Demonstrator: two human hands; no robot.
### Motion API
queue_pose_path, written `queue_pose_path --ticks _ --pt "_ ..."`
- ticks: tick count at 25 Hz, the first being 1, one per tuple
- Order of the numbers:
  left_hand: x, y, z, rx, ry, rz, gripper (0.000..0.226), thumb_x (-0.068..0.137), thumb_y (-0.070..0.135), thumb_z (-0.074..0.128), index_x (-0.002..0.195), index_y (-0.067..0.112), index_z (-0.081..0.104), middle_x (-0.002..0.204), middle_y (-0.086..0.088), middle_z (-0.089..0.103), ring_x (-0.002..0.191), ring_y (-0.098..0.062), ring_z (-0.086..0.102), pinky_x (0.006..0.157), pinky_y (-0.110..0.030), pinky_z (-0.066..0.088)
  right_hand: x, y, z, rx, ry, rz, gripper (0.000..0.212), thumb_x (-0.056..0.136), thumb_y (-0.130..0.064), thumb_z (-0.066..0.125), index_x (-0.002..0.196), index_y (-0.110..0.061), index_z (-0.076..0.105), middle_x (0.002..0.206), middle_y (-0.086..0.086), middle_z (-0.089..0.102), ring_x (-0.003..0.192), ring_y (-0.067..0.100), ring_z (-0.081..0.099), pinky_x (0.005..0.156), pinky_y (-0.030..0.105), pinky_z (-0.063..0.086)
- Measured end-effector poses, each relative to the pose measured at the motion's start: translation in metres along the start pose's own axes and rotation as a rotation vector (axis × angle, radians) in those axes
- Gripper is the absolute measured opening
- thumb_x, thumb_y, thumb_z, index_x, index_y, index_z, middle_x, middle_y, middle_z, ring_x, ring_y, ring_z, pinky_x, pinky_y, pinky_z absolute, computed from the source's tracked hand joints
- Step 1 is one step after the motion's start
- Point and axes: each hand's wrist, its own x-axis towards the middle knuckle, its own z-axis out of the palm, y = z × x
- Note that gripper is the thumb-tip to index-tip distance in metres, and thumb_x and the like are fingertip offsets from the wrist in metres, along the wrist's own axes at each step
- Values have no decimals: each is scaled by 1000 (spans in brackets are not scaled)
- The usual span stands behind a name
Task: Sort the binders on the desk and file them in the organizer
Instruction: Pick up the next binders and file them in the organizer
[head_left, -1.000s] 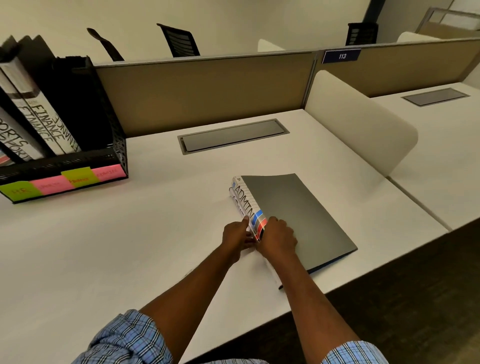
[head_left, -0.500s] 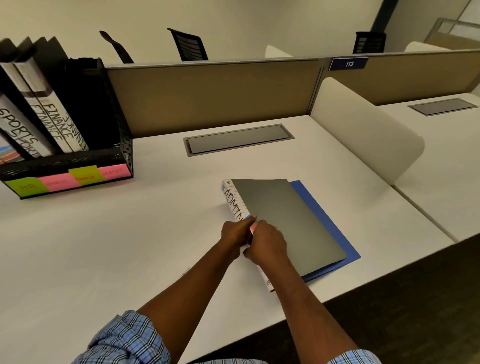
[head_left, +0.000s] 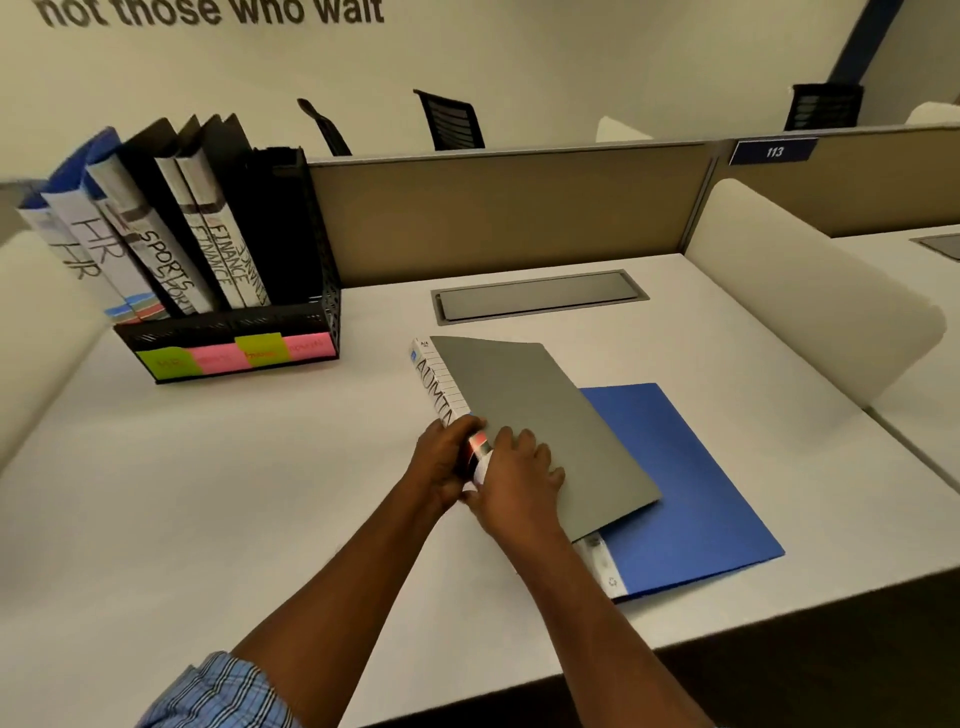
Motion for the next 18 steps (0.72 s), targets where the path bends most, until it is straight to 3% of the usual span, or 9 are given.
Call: queue_pose_path --ticks 7,11,18 --pt "-17 52 -70 -108 145 155 14 80 7 67 87 14 56 69 -3 53 62 -17 52 61 -30 49 -4 -49 5 89 -87 -129 109 72 -68 64 150 -14 12 157 12 11 146 29 6 116 52 7" --pt "-21 78 -99 -174 160 212 13 81 3 65 88 12 58 70 -3 56 62 -15 53 54 -27 50 -13 -90 27 -1 -78 -133 101 82 -51 65 151 -20 -1 159 11 -3 146 34 -3 113 60 11" --pt "-32 144 -138 -105 50 372 39 78 -5 62 113 11 55 92 -7 60 85 -21 58 58 -31 52 -6 -177 64 1 189 -32 108 85 -32 65 148 -23 -22 159 9 -14 146 35 -5 106 67 23"
